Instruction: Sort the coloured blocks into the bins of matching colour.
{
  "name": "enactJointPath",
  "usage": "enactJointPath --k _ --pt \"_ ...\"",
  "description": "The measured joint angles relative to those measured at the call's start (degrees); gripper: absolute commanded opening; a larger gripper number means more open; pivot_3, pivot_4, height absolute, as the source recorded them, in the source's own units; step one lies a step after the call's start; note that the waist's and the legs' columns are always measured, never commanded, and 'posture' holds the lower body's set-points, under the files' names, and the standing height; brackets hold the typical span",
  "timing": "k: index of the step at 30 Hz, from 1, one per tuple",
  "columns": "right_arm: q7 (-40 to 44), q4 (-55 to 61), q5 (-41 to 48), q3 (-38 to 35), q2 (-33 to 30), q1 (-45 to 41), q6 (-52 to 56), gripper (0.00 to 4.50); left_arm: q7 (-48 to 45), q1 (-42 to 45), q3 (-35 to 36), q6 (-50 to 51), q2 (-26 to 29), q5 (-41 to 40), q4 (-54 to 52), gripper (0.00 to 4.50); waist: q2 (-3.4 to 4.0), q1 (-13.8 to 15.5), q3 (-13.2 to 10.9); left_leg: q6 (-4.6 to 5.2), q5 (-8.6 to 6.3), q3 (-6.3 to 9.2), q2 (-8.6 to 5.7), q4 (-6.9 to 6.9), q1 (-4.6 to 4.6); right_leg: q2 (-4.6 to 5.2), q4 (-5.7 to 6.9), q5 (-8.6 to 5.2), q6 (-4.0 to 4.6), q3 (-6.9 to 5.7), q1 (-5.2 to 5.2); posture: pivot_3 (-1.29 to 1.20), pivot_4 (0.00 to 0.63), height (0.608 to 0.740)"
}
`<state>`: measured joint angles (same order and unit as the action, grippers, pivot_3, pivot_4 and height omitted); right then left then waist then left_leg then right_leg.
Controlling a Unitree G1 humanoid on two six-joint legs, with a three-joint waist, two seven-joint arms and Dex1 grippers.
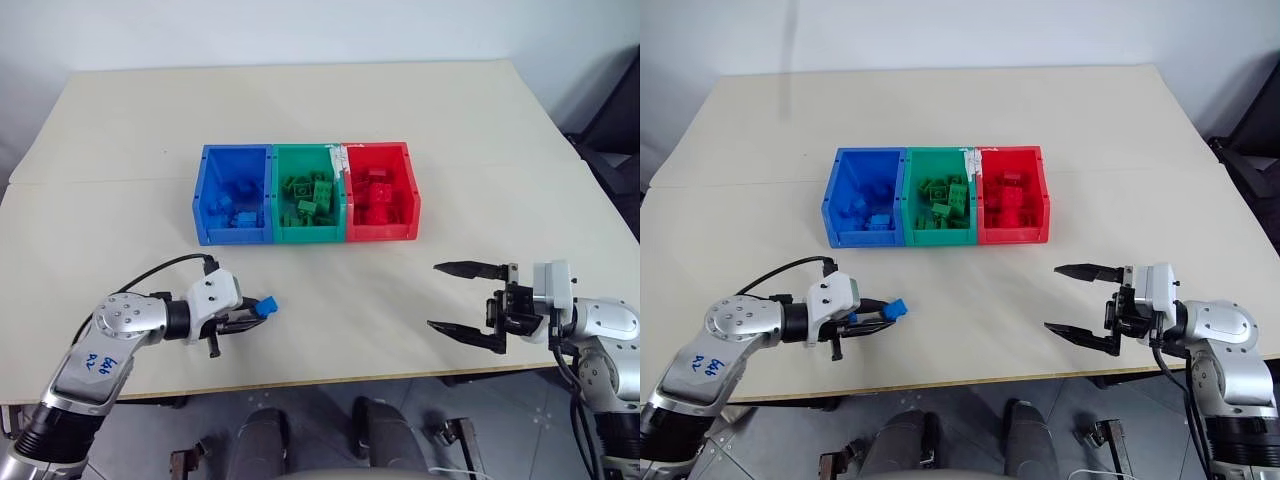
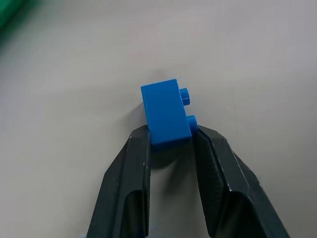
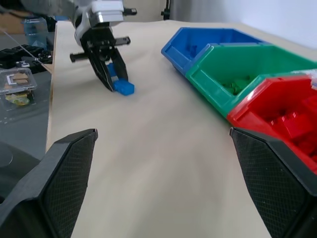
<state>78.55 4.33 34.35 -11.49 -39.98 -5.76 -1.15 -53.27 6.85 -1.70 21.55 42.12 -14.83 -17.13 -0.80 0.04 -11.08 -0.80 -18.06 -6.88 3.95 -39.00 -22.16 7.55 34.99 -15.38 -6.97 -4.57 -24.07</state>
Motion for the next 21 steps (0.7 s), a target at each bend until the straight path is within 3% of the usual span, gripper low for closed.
enactJointPath --k 4,9,15,20,21 --pt "-0.1 -0.2 -0.1 0.0 0.0 -0.3 0.0 4.50 0.4 3.1 5.7 -1.7 -4.6 -6.8 0.3 0.91 0.00 0.0 0.0 -0.10 0.06 0.00 0.00 -0.02 0.00 0.00 0.01 0.01 -0.01 0.00 0.00 0.00 0.150 0.740" --pt "-3.8 -0.2 0.4 -1.6 0.9 -0.5 0.1 4.50 6.8 14.2 12.2 -1.6 -7.4 -9.0 8.7 0.91 -0.01 0.1 0.0 -0.12 0.13 0.01 -0.01 -0.04 -0.01 -0.02 0.02 0.04 -0.07 -0.01 0.01 0.00 0.150 0.740" --pt "-11.2 1.3 1.1 -6.6 2.6 0.5 0.0 4.50 15.0 27.7 11.0 -1.3 -10.1 -4.6 22.8 0.91 -0.02 0.7 0.0 -0.15 0.15 -0.02 -0.07 -0.04 -0.05 -0.03 0.02 0.08 -0.15 0.01 0.04 0.00 0.150 0.740" --pt "-13.9 3.3 1.2 -7.7 3.0 2.4 0.0 4.50 16.8 33.4 7.7 -1.8 -11.4 -0.6 31.4 0.91 -0.02 0.8 0.0 -0.14 0.14 -0.08 -0.07 -0.02 -0.10 -0.07 -0.01 0.09 -0.16 0.01 0.03 0.00 0.150 0.740" --pt "-14.4 3.9 1.3 -7.7 3.3 2.7 0.0 4.50 16.9 33.8 7.2 -1.8 -11.4 -0.1 32.7 1.26 -0.02 0.7 0.0 -0.13 0.13 -0.09 -0.07 -0.02 -0.10 -0.07 0.00 0.09 -0.16 0.01 0.03 0.00 0.150 0.740"
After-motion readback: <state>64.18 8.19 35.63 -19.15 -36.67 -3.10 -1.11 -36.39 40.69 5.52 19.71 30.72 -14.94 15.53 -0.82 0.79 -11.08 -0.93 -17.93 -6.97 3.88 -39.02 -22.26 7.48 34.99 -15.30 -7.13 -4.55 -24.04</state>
